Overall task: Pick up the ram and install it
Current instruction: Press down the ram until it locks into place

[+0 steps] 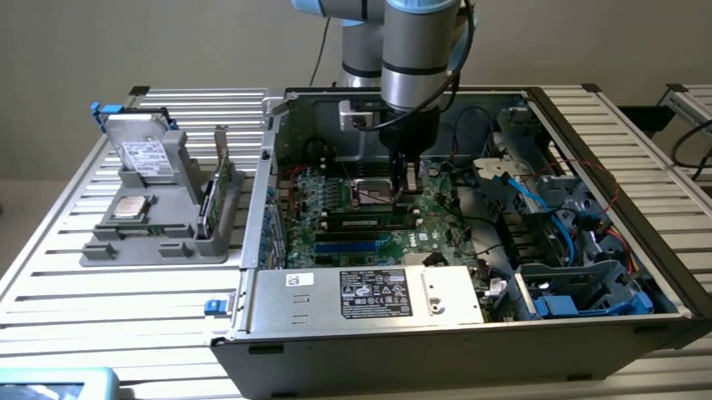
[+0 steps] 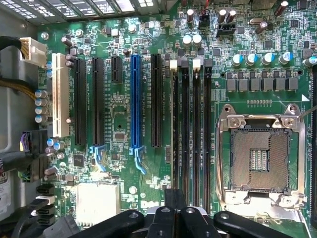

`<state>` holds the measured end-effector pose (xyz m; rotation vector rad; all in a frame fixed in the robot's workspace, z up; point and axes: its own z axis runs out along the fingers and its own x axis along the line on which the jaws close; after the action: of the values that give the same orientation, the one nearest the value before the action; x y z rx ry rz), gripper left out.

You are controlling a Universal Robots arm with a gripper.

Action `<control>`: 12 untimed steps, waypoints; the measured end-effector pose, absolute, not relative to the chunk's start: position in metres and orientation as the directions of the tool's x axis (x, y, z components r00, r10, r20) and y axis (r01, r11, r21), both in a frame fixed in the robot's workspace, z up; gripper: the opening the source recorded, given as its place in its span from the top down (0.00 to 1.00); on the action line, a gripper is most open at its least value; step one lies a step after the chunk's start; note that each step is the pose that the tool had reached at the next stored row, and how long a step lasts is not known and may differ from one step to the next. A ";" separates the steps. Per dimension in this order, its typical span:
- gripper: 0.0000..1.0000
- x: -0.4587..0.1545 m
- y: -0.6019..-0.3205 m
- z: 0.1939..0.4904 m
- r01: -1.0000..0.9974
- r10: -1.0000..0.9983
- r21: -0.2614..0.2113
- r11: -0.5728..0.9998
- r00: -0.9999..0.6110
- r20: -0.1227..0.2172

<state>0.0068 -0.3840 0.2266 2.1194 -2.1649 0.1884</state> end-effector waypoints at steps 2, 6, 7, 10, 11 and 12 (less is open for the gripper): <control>0.89 0.007 -0.384 0.226 -1.000 -0.987 -0.014 0.020 -0.022 0.162; 0.89 0.007 -0.384 0.225 -1.000 -0.986 -0.014 0.020 -0.022 0.163; 0.89 0.007 -0.384 0.225 -1.000 -0.986 -0.014 0.020 -0.022 0.163; 0.89 0.007 -0.384 0.225 -1.000 -0.986 -0.014 0.020 -0.022 0.163; 0.89 0.007 -0.384 0.225 -1.000 -0.986 -0.014 0.020 -0.022 0.163; 0.89 0.007 -0.384 0.224 -1.000 -0.986 -0.014 0.020 -0.022 0.163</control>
<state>0.0068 -0.3840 0.2243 2.1190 -2.1645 0.1893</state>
